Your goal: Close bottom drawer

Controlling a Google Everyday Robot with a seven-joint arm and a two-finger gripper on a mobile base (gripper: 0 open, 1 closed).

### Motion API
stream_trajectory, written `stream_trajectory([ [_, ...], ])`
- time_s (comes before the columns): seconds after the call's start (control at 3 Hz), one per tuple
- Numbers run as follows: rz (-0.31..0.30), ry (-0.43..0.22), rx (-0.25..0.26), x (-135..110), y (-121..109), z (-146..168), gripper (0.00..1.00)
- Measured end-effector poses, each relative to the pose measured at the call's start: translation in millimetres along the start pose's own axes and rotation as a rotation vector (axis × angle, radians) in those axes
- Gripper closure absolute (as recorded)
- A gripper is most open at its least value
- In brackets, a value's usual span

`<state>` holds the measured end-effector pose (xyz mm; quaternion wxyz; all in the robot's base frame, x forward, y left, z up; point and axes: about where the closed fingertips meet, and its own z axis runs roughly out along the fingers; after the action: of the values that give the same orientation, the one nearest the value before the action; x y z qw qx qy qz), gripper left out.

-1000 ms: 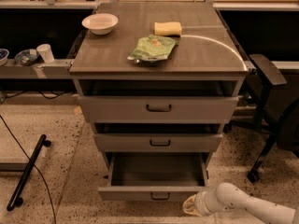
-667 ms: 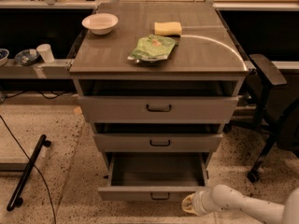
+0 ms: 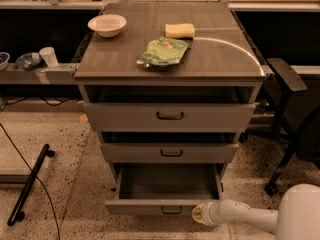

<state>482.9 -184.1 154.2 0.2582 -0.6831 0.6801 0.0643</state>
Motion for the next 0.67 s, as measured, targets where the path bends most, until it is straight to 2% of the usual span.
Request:
stream_trajectory([
  [0.67, -0.003, 0.002, 0.007, 0.1, -2.1, 2.2, 0.36],
])
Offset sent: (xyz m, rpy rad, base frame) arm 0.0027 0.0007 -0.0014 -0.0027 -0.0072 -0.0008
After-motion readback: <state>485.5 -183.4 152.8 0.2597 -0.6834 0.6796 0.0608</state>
